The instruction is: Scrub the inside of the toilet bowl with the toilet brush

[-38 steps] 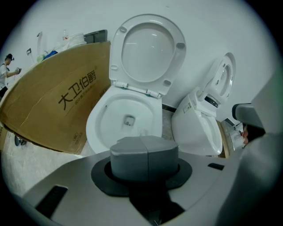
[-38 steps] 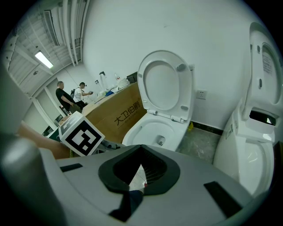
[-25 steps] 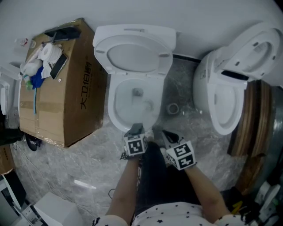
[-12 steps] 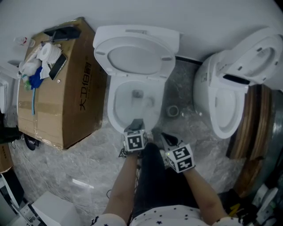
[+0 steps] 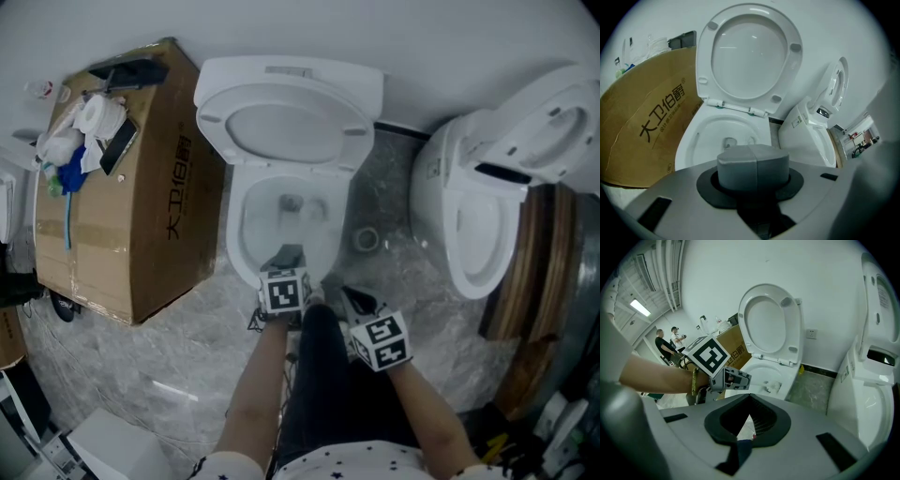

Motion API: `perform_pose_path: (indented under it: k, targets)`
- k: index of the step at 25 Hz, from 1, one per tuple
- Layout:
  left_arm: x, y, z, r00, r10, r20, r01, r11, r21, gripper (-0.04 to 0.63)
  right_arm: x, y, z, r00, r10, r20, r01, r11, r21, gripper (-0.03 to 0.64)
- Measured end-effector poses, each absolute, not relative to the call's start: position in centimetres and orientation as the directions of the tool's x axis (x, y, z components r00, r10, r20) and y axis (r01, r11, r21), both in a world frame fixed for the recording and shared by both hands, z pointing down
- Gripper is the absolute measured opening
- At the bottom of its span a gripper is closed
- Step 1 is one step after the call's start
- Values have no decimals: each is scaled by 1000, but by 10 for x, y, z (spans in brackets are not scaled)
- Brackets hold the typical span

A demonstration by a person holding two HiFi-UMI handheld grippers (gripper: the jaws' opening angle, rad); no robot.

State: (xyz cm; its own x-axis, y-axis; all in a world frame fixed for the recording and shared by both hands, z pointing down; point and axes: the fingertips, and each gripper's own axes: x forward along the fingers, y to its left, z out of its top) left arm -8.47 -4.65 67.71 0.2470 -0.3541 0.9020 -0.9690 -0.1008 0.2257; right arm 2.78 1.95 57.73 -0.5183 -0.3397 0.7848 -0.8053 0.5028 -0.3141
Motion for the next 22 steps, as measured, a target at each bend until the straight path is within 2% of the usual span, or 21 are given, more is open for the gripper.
perform_pose_path:
  k: [22]
  targets:
    - [-109, -86, 679, 223, -399, 889, -974, -60, 217, 156, 21, 15, 589, -530, -311, 789, -794, 510, -332, 6]
